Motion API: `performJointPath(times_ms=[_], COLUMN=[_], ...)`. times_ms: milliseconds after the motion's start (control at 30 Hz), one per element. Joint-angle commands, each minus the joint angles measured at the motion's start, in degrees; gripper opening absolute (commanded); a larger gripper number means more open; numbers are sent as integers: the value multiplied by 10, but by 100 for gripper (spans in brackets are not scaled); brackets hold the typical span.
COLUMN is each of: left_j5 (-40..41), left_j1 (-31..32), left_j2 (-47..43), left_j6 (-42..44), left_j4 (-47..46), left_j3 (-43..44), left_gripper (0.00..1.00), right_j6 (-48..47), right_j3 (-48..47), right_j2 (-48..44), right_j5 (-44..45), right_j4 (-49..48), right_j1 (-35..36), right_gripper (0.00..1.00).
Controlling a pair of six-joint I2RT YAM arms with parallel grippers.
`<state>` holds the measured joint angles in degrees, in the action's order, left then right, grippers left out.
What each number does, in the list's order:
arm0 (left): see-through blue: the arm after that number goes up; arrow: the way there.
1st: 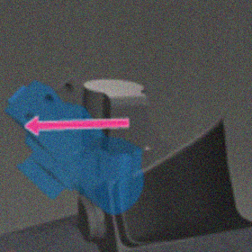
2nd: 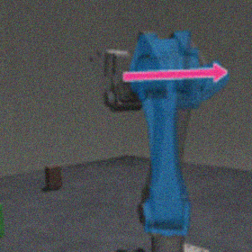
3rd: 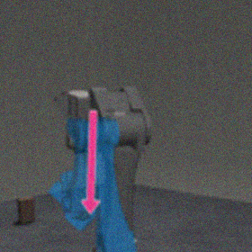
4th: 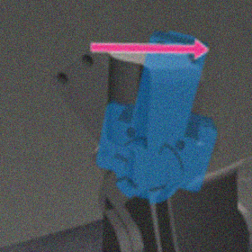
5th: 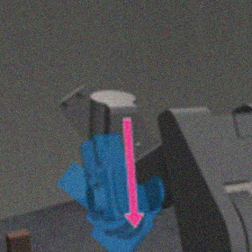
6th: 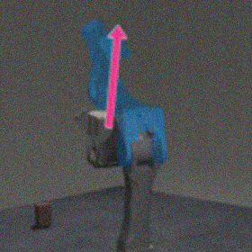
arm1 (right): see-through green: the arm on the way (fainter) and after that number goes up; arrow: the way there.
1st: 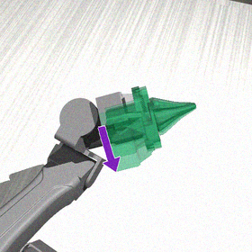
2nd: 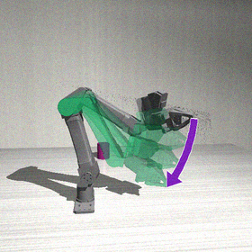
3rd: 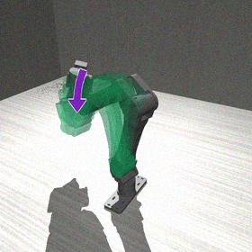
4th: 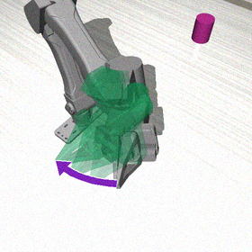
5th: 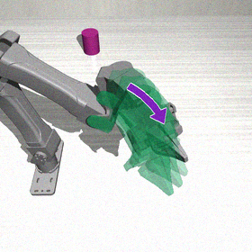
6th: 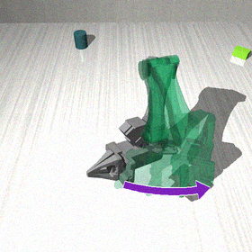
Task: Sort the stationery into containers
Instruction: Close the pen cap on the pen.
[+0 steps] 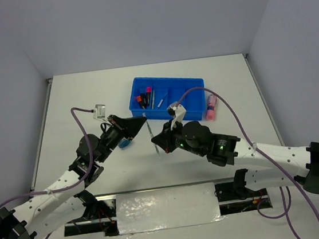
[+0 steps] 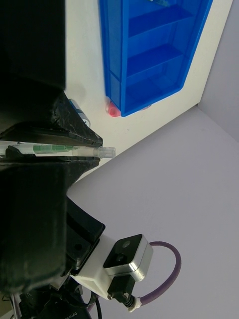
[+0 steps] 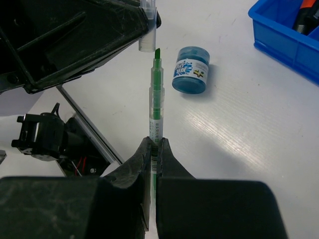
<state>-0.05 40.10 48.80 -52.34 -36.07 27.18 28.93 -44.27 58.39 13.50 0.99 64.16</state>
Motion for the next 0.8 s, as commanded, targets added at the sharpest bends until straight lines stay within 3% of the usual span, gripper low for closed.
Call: performJointPath(times_ms=[0, 767], left_j5=[18, -6], left_j1=[-1, -1], left_j2=[-12, -1], left_j6=[23, 11], left_j4=[-14, -36], left_j3=[23, 12], left_gripper=[0, 0], right_j6=[3, -6], right_j3=[-13, -38], right_j2=[-7, -3], right_j5=[-11, 16], right_j4=[-8, 3], right_j1=[7, 12], right_gripper=[0, 0])
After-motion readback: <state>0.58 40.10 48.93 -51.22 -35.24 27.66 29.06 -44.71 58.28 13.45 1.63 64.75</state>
